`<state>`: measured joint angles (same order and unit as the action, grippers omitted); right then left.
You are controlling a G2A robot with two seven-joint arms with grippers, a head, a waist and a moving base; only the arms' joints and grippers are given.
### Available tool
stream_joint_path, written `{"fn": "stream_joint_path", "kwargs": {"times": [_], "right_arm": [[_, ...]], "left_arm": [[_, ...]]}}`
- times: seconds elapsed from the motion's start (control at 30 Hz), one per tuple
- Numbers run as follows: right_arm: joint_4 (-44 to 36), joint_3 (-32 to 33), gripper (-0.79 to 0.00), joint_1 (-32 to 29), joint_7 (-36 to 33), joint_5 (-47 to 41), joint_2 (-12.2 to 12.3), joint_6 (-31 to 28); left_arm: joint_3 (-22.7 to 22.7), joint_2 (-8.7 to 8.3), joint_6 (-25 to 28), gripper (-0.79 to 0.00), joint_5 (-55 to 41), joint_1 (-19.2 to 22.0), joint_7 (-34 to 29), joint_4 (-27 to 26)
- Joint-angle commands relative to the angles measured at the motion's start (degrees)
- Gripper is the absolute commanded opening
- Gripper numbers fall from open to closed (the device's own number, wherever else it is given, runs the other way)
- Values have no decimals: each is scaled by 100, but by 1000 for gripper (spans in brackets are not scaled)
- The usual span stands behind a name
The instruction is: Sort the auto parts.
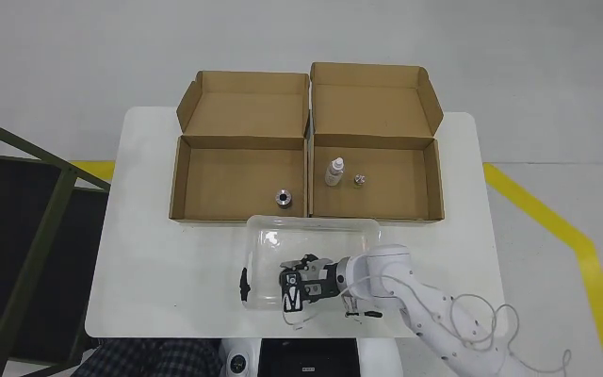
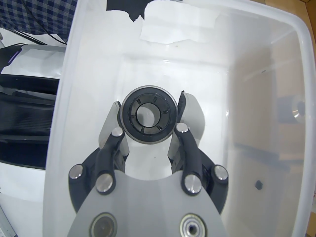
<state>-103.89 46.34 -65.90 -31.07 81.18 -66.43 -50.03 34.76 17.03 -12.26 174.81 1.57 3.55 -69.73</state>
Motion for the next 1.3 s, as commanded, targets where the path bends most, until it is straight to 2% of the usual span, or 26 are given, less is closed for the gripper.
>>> {"fn": "stream_joint_path", "kwargs": {"times": [0.0,0.03,0.33,0.83,1.27], "right_arm": [[8,4,-742,15,29,-29,3,-26],[15,5,-785,23,59,-42,6,-47],[-54,87,-785,49,202,-186,36,-122],[-652,628,-785,-55,442,-752,148,5],[-1175,1545,-785,-246,638,-1378,318,-32]], "left_arm": [[0,0,0,0,0,0,0,0],[0,0,0,0,0,0,0,0],[0,0,0,0,0,0,0,0],[0,0,0,0,0,0,0,0],[0,0,0,0,0,0,0,0]]}}
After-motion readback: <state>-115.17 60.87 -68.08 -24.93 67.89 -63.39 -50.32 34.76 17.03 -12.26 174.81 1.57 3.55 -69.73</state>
